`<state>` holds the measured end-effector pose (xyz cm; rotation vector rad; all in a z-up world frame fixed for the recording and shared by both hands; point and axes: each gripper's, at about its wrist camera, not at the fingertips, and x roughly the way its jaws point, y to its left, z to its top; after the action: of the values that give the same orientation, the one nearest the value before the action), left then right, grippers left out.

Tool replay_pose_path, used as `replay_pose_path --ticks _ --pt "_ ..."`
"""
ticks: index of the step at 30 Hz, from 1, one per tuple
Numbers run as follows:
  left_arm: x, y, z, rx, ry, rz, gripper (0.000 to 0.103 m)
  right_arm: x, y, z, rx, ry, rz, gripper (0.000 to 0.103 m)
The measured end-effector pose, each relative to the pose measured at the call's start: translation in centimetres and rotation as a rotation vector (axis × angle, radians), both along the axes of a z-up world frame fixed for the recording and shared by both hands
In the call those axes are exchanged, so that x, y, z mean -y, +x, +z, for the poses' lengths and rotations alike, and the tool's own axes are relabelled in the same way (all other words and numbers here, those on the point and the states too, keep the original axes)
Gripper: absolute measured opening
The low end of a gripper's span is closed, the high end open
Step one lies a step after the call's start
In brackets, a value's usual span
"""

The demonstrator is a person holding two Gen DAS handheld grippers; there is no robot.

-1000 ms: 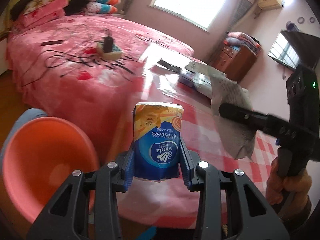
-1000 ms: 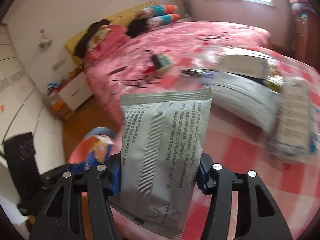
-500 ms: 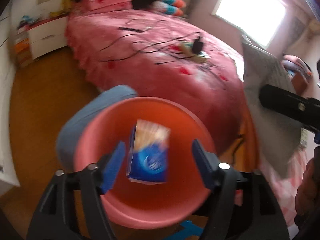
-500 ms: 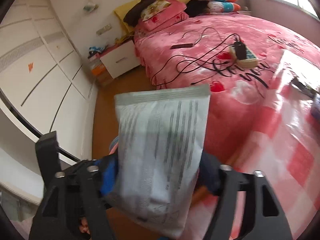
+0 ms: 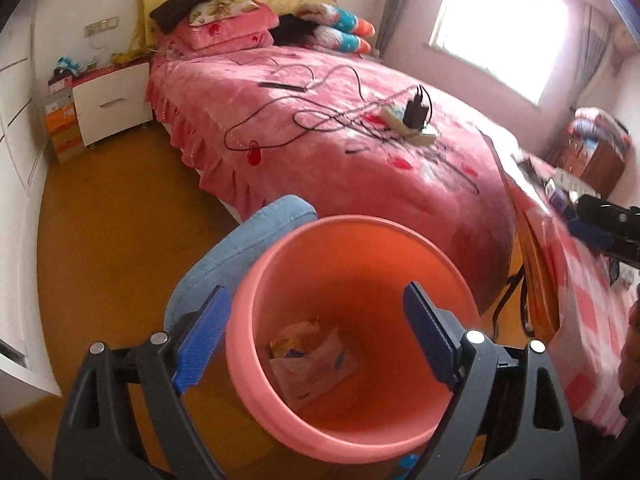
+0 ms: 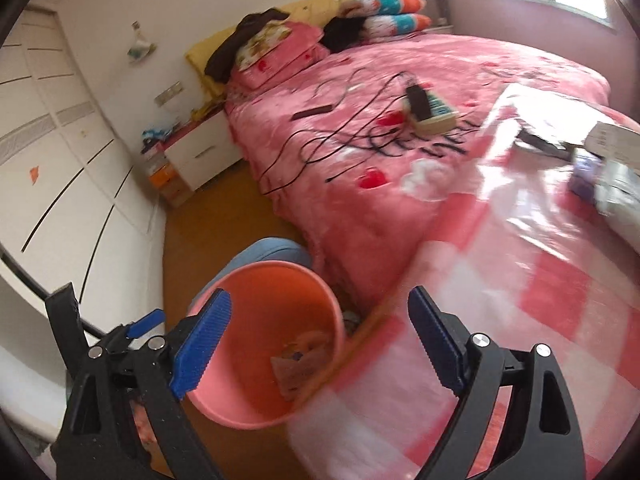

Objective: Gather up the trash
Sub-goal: 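Open both grippers to drop the items into the pink bucket, then move both grippers back over the trash pile on the table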

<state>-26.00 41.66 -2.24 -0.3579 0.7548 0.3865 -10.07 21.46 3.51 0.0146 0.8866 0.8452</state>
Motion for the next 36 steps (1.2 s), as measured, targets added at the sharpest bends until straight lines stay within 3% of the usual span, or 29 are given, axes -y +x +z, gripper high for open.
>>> replay_pose_path --ticks 4,9,25,36 --pt "0.6 0.9 0.1 -0.071 -0.003 -0.024 0.088 2.9 -0.5 0.3 0.028 -0.013 -0.048 0.089" --pt "1.8 1.6 0.6 -0.088 -0.041 -0.075 0.088 6.4 -1.9 0.5 0.069 -0.040 -0.098 0.089" --pt "10.3 4.4 5.0 -0.021 0.007 -0.249 0.088 15.9 -3.1 2.0 0.186 -0.028 -0.272 0.092" --pt "17.7 7.8 8.0 0.018 0.023 -0.408 0.088 22.0 -2.9 2.1 0.159 0.036 -0.373 0.094"
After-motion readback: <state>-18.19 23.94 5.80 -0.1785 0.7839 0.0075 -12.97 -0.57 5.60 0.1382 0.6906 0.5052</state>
